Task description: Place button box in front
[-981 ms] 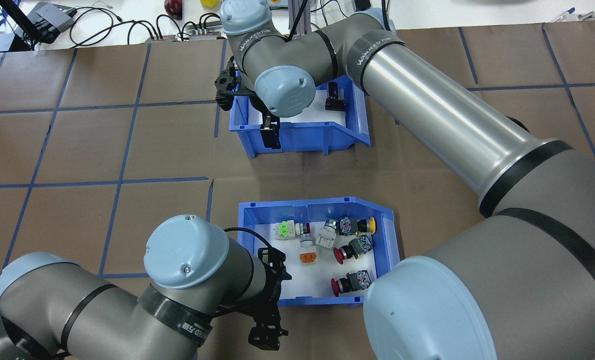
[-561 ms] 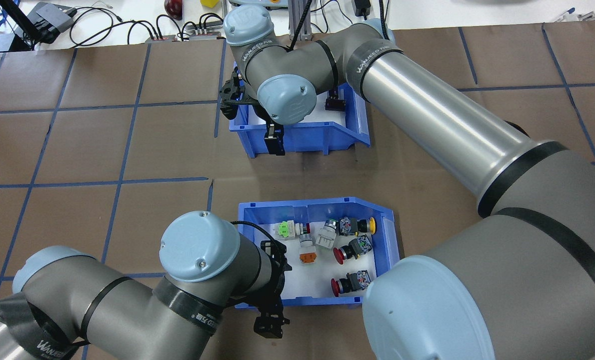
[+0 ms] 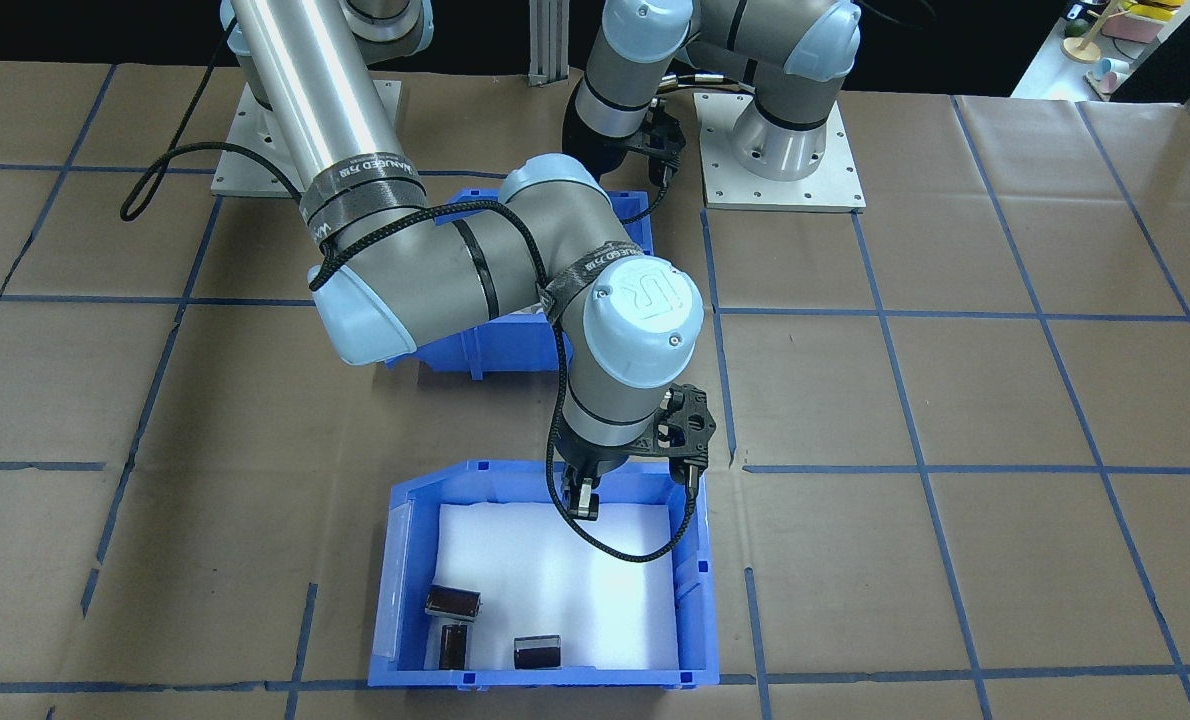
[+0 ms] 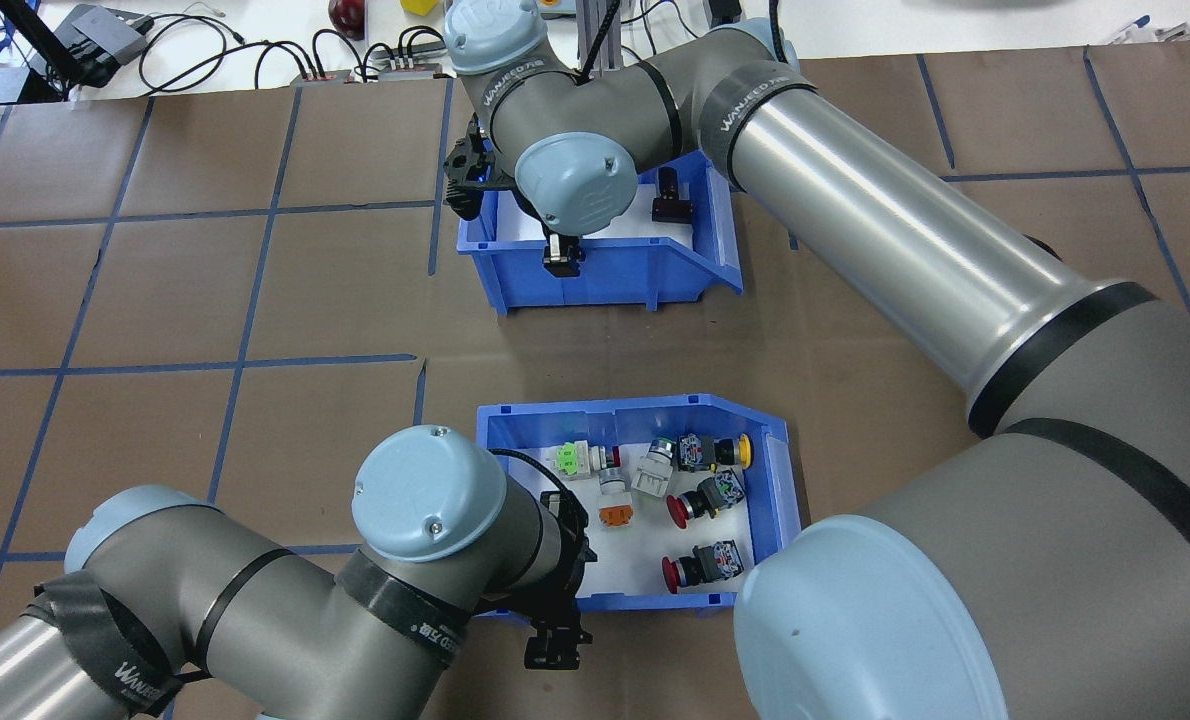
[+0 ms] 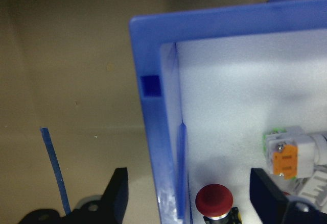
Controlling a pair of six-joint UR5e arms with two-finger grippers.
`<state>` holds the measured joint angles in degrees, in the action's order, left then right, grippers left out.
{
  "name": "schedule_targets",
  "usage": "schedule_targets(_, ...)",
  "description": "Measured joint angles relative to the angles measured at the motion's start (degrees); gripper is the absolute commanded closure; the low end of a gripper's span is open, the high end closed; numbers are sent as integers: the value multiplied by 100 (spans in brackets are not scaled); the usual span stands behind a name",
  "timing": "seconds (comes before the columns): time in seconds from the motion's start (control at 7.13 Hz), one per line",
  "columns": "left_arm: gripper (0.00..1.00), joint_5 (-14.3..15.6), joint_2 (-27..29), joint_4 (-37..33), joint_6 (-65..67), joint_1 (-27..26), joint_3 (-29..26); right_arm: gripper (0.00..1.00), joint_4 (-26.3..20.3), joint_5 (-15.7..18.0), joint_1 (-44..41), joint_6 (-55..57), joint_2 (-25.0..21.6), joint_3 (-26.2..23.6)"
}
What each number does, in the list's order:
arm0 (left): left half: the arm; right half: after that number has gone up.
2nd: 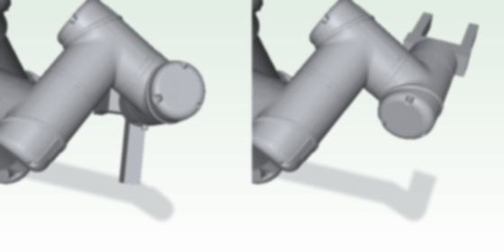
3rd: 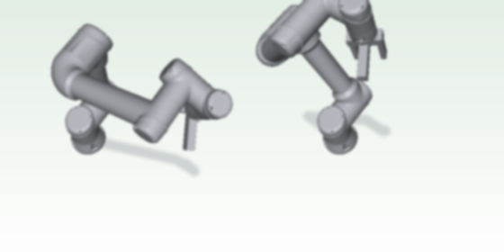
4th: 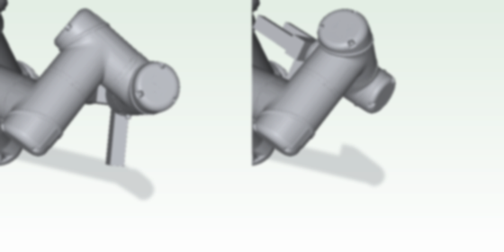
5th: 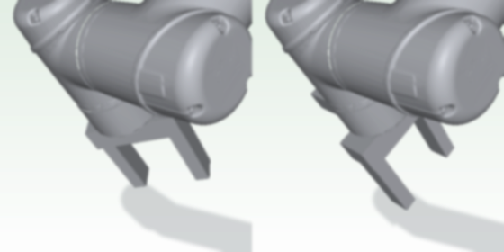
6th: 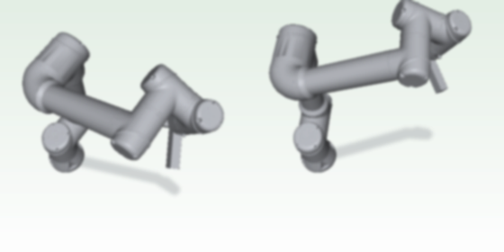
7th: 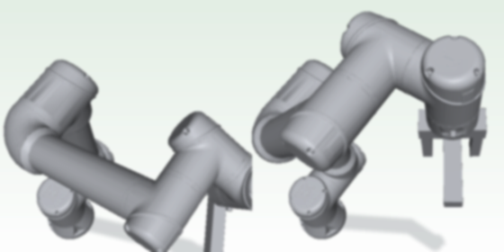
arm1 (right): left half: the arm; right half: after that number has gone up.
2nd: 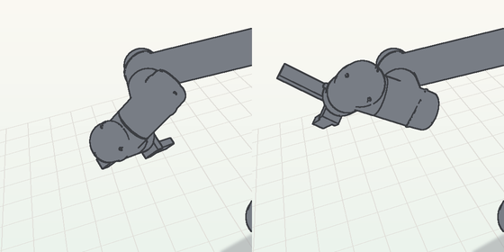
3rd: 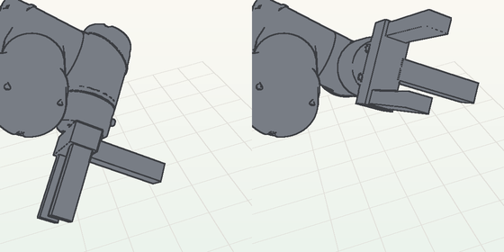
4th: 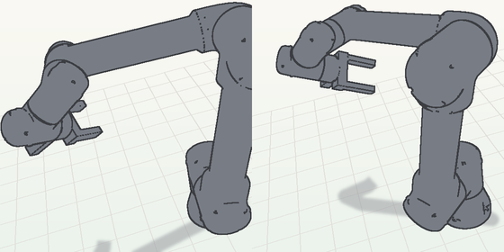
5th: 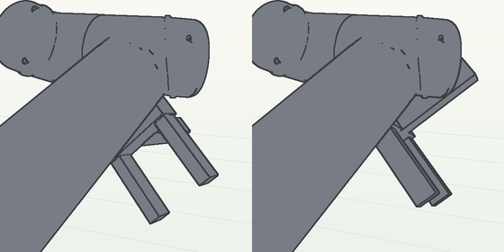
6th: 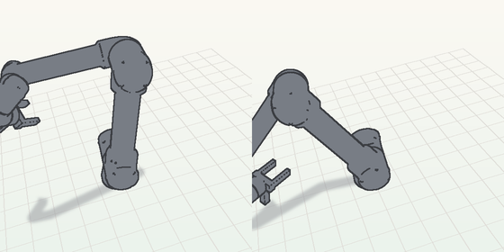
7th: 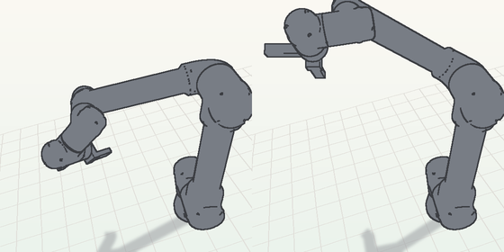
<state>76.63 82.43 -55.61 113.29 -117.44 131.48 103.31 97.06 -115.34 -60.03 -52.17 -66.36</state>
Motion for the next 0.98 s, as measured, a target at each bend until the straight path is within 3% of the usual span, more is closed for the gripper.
schedule_targets(0.14,77,-38,69,9,15,-73,0,97,-28,79,74,-68,-86,107)
schedule_targets(0.28,93,-220,144,48,40,-143,-1,97,-78,143,204,-177,-197,153)
schedule_targets(0.42,100,-489,229,134,70,-179,-5,97,-139,212,410,-384,-332,128)
schedule_targets(0.7,100,-677,327,396,286,-197,-30,97,-229,307,989,-1042,-714,-188)
schedule_targets(0.84,100,-624,315,494,351,-202,-45,97,-223,342,1356,-1490,-981,-489)
schedule_targets(0.98,100,-387,279,543,360,-198,-91,97,-190,355,1753,-1928,-1291,-838)
